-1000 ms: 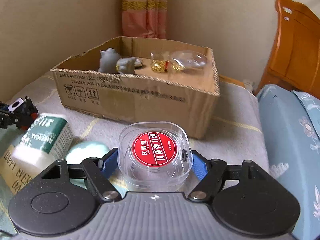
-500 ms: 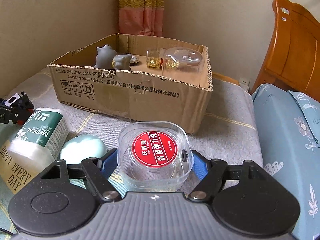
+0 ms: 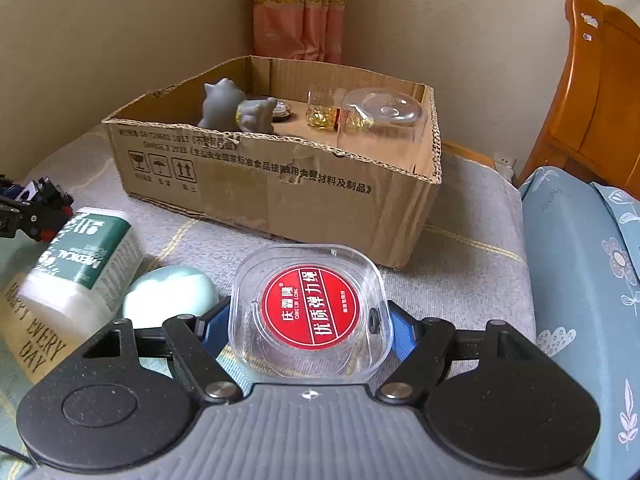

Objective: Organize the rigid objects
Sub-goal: 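Grasp the red-lidded round box with the right tool while the left tool grasps the toy block, then carry both items over the box and open both tools to release them, then move both tools back to the cotton swab bottle and earbud case, then grasp the cotton swab bottle with the left tool while the right tool grasps the earbud case, then carry both items over the box and open both tools to drop them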

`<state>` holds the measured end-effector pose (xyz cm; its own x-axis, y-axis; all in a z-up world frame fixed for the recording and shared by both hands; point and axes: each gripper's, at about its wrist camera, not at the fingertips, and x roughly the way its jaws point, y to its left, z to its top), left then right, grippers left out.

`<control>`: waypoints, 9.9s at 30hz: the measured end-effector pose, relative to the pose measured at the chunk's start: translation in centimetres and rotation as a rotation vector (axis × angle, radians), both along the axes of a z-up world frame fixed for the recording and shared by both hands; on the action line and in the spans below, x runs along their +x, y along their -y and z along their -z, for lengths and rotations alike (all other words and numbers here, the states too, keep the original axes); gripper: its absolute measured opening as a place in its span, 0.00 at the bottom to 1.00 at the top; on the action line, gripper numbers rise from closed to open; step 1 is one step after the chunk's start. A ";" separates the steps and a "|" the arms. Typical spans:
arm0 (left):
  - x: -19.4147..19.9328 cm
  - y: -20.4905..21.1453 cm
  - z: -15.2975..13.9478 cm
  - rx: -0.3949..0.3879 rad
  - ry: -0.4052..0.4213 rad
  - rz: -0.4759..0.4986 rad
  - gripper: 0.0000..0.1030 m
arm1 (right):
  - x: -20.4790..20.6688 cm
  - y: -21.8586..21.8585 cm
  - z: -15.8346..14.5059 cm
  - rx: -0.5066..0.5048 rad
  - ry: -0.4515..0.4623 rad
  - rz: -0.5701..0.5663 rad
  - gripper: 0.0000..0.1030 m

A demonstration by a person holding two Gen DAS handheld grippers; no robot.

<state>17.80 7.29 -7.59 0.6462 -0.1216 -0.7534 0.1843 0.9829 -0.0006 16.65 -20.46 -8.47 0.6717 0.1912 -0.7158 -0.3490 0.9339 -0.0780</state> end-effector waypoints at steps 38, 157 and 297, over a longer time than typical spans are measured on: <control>3.3 1.5 -10.4 0.058 0.076 0.203 0.26 | 3.3 -0.6 -12.5 0.057 0.163 -0.120 0.78; -2.9 0.6 0.2 0.011 -0.086 0.023 0.98 | -5.2 -4.1 2.1 0.028 -0.068 0.003 1.00; 13.1 8.6 -10.0 0.038 0.039 0.214 0.80 | 11.8 -0.5 -8.2 0.067 0.110 -0.013 1.00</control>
<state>30.94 -1.28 2.44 0.6378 -0.2314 -0.7347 0.3877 0.9206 0.0466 28.48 -19.91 -0.25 0.7427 0.2454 -0.6230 -0.3537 0.9338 -0.0538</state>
